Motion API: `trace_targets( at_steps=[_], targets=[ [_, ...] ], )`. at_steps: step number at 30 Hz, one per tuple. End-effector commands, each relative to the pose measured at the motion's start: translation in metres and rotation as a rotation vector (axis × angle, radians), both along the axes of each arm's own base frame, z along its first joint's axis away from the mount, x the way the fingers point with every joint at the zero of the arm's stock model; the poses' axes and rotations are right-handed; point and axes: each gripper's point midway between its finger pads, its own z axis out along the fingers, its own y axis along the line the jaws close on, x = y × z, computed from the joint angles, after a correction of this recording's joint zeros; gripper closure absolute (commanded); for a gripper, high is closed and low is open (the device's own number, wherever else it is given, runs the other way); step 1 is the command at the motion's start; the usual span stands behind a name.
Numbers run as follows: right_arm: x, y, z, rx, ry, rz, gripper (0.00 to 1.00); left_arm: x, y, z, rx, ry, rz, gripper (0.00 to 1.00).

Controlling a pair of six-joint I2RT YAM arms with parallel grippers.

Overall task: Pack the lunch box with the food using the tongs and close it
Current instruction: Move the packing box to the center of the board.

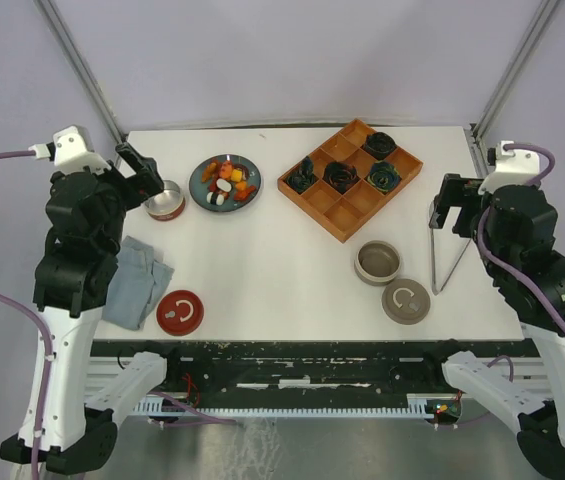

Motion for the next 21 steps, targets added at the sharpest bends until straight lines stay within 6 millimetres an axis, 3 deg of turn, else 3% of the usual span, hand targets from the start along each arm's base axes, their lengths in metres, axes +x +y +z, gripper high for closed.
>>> trace_targets(
  at_steps=[1,6,13,18,21],
  targets=[
    [0.014,0.01,-0.011,0.07,0.011,0.011,0.01,0.006,-0.002,-0.005,0.005,-0.01,-0.021,0.01],
    [0.035,0.03,-0.045,0.132,0.1,0.072,0.01,0.018,-0.02,-0.042,-0.037,0.074,-0.115,0.01],
    [0.07,0.052,-0.119,0.206,0.384,0.113,0.01,0.036,-0.075,-0.123,-0.182,0.217,-0.361,0.01],
    [0.092,0.064,-0.18,0.25,0.604,0.136,0.01,0.025,-0.119,-0.189,-0.23,0.376,-0.527,0.01],
    [0.095,0.082,-0.213,0.311,0.739,0.213,0.01,0.01,-0.145,-0.221,-0.246,0.46,-0.615,0.01]
  ],
)
